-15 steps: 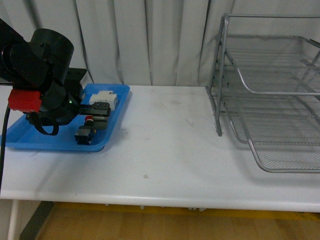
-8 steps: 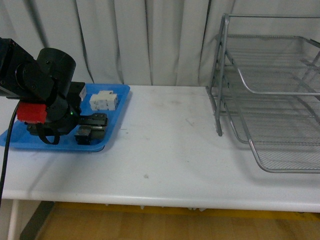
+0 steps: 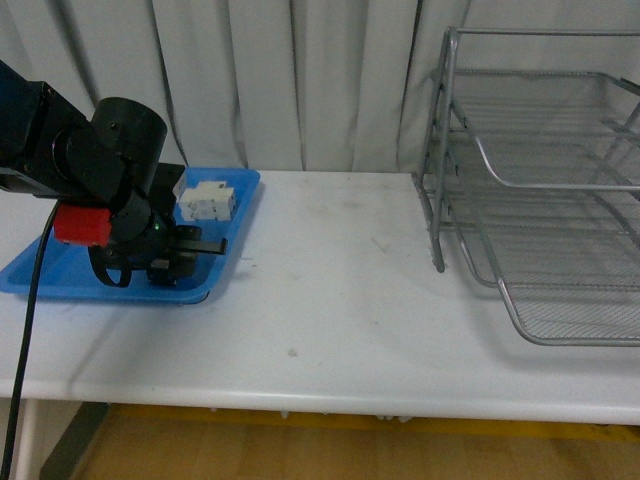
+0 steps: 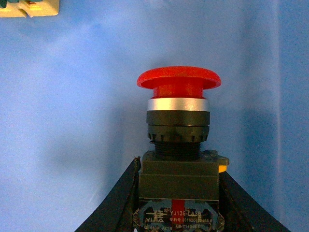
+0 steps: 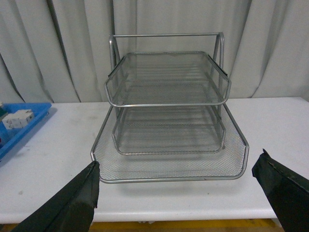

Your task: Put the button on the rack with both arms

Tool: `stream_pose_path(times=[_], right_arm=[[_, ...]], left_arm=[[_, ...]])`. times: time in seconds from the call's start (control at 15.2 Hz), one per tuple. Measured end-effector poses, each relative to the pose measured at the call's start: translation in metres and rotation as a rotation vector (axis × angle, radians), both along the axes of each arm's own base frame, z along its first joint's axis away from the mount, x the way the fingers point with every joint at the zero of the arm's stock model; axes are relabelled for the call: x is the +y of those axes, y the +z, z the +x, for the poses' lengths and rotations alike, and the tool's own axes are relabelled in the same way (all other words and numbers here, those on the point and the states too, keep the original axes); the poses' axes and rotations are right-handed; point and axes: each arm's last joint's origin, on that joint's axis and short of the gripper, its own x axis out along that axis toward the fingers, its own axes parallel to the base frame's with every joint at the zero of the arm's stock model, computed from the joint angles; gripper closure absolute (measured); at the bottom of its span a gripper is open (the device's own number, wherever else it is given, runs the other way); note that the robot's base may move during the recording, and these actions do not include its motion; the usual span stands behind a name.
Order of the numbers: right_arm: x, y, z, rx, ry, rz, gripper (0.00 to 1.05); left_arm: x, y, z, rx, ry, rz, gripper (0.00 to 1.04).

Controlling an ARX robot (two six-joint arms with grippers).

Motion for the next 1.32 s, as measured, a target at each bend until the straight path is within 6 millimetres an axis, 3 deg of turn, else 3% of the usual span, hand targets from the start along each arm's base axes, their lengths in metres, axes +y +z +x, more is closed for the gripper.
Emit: stream_pose_path(times=[0.13, 0.26, 0.33, 0.39, 0.46, 0.53, 0.66, 0.72, 0.86, 1.32], right_arm=[[0.0, 0.0, 0.0, 0.0, 0.0, 0.0, 0.06], [0.0, 0.0, 0.0, 0.0, 0.0, 0.0, 0.06], [0.0, 0.0, 0.0, 0.0, 0.0, 0.0, 0.06], [0.0, 0.0, 0.0, 0.0, 0.0, 0.0, 0.06], [0.0, 0.0, 0.0, 0.0, 0.0, 0.0, 0.06], [0.0, 0.0, 0.0, 0.0, 0.0, 0.0, 0.06], [0.0, 0.0, 0.0, 0.0, 0.0, 0.0, 0.06], [0.0, 0.0, 0.0, 0.0, 0.0, 0.0, 0.06], [0.0, 0.0, 0.0, 0.0, 0.0, 0.0, 0.06], [0.0, 0.0, 0.0, 0.0, 0.0, 0.0, 0.06]], left_arm=[[-0.007, 0.016, -0.008, -0.042, -0.033, -0.003, 0.69], [-0.015, 0.058, -0.027, -0.152, -0.084, -0.051, 0.69], [-0.017, 0.087, -0.043, -0.229, -0.108, -0.074, 0.69], [-0.017, 0.118, -0.069, -0.314, -0.132, -0.096, 0.69], [-0.017, 0.137, -0.099, -0.361, -0.15, -0.108, 0.69], [-0.014, 0.142, -0.132, -0.365, -0.154, -0.108, 0.69], [-0.008, 0.14, -0.177, -0.361, -0.145, -0.111, 0.69], [-0.003, 0.138, -0.19, -0.375, -0.12, -0.116, 0.69], [0.002, 0.127, -0.186, -0.341, -0.094, -0.112, 0.69], [-0.001, 0.12, -0.171, -0.346, -0.092, -0.106, 0.69]])
